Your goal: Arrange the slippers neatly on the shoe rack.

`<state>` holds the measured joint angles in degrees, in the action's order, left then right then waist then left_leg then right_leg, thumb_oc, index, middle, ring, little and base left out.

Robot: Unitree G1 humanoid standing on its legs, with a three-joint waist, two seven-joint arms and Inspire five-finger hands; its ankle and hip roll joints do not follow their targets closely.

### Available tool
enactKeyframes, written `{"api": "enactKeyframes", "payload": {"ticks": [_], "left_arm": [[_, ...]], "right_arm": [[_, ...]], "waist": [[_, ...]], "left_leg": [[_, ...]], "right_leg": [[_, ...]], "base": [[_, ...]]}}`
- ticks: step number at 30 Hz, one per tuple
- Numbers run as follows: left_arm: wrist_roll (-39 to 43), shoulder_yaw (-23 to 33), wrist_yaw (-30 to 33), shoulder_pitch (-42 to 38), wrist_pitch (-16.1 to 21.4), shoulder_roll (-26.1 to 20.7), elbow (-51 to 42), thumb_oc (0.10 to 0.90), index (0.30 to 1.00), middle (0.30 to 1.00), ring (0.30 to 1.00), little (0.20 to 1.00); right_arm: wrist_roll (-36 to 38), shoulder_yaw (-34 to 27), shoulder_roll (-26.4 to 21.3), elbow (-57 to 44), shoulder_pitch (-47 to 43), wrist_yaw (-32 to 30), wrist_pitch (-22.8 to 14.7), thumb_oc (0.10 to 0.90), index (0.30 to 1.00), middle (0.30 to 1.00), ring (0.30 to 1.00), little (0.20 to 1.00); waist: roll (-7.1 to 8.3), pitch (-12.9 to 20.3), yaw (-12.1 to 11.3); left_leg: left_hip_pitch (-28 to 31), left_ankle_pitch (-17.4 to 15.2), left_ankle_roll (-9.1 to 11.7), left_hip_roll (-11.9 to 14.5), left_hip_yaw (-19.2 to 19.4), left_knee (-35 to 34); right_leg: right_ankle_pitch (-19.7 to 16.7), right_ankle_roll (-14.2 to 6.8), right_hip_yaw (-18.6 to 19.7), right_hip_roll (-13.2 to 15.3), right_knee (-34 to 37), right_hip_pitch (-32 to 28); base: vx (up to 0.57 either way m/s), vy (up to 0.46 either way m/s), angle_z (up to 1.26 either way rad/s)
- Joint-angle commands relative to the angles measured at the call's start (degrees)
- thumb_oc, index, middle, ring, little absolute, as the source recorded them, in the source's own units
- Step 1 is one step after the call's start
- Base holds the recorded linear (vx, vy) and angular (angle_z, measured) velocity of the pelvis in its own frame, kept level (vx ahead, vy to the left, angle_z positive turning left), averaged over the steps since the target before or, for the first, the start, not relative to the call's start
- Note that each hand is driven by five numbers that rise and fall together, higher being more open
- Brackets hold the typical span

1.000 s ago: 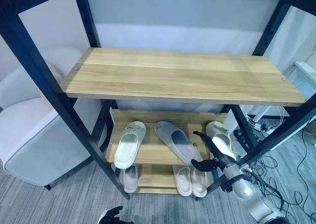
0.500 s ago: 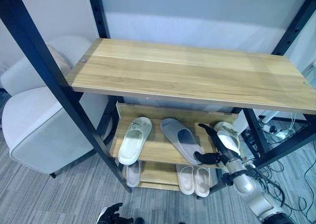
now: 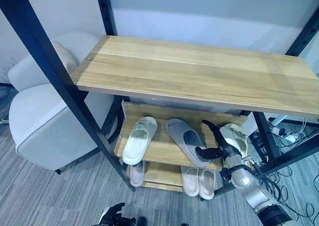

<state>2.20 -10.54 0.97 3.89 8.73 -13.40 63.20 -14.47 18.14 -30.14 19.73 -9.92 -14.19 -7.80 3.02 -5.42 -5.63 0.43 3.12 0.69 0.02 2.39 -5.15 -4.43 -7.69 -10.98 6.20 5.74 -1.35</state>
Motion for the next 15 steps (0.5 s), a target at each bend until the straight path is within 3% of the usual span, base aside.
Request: {"api": "enactKeyframes", "payload": {"ticks": [1, 10, 11, 12, 13, 15], "left_arm": [[-0.6, -6.0, 0.8, 0.7, -0.3, 2.0, 4.0, 0.8, 0.9, 0.9, 0.9, 0.9], [0.0, -7.2, 1.3, 0.6, -0.2, 2.2, 3.8, 0.8, 0.9, 0.9, 0.9, 0.9], [0.0, -7.2, 1.3, 0.6, -0.2, 2.2, 3.8, 0.8, 0.9, 0.9, 0.9, 0.9], [0.1, -7.5, 1.4, 0.6, -0.1, 2.1, 3.6, 0.8, 0.9, 0.9, 0.9, 0.9], [0.3, -7.7, 1.4, 0.6, -0.1, 2.1, 3.5, 0.8, 0.9, 0.9, 0.9, 0.9], [0.5, -7.9, 1.5, 0.5, -0.1, 2.1, 3.3, 0.8, 0.9, 0.9, 0.9, 0.9]], "right_arm": [[1.5, -1.5, 0.0, -0.7, -8.0, -4.2, -2.6, 0.8, 0.9, 0.9, 0.9, 0.9], [2.0, 1.2, 1.7, 4.8, -11.9, -5.1, -2.0, 0.8, 0.9, 0.9, 0.9, 0.9], [2.0, 1.3, 1.7, 4.9, -12.0, -5.1, -2.0, 0.765, 0.848, 0.848, 0.848, 0.848], [2.2, 1.9, 2.1, 6.6, -12.9, -5.3, -1.8, 0.562, 0.542, 0.542, 0.542, 0.542], [2.4, 2.3, 2.3, 7.5, -13.4, -5.4, -1.7, 0.4, 0.3, 0.3, 0.3, 0.3], [2.8, 2.3, 2.5, 8.8, -14.0, -5.7, -1.5, 0.4, 0.3, 0.3, 0.3, 0.3]], "waist": [[-0.61, 2.7, -2.5], [-0.65, 2.8, -3.4], [-0.65, 2.8, -3.4], [-0.66, 2.8, -3.6], [-0.69, 2.8, -3.7], [-0.71, 2.8, -3.8]], "left_leg": [[-0.5, -2.7, 2.6, 0.0, -2.5, 0.2], [-0.6, -2.9, 2.8, -0.1, -3.1, 0.2], [-0.6, -2.9, 2.8, -0.1, -3.1, 0.2], [-0.5, -2.9, 2.8, -0.2, -3.2, 0.2], [-0.5, -2.9, 2.8, -0.2, -3.2, 0.2], [-0.5, -2.9, 2.8, -0.2, -3.3, 0.2]], "right_leg": [[2.9, -3.1, 0.1, -1.0, -0.7, 0.0], [3.1, -3.1, -0.6, -0.8, -0.7, -0.2], [3.2, -3.1, -0.6, -0.8, -0.7, -0.2], [3.1, -3.0, -0.8, -0.9, -0.7, -0.3], [3.1, -3.1, -0.8, -0.9, -0.7, -0.3], [3.1, -3.0, -0.8, -0.9, -0.7, -0.3]], "base": [[0.03, 0.004, 0.07], [0.02, 0.003, 0.09], [0.0, 0.007, 0.06], [0.0, 0.007, 0.08], [0.01, 0.009, 0.07], [0.0, 0.004, 0.02]]}}
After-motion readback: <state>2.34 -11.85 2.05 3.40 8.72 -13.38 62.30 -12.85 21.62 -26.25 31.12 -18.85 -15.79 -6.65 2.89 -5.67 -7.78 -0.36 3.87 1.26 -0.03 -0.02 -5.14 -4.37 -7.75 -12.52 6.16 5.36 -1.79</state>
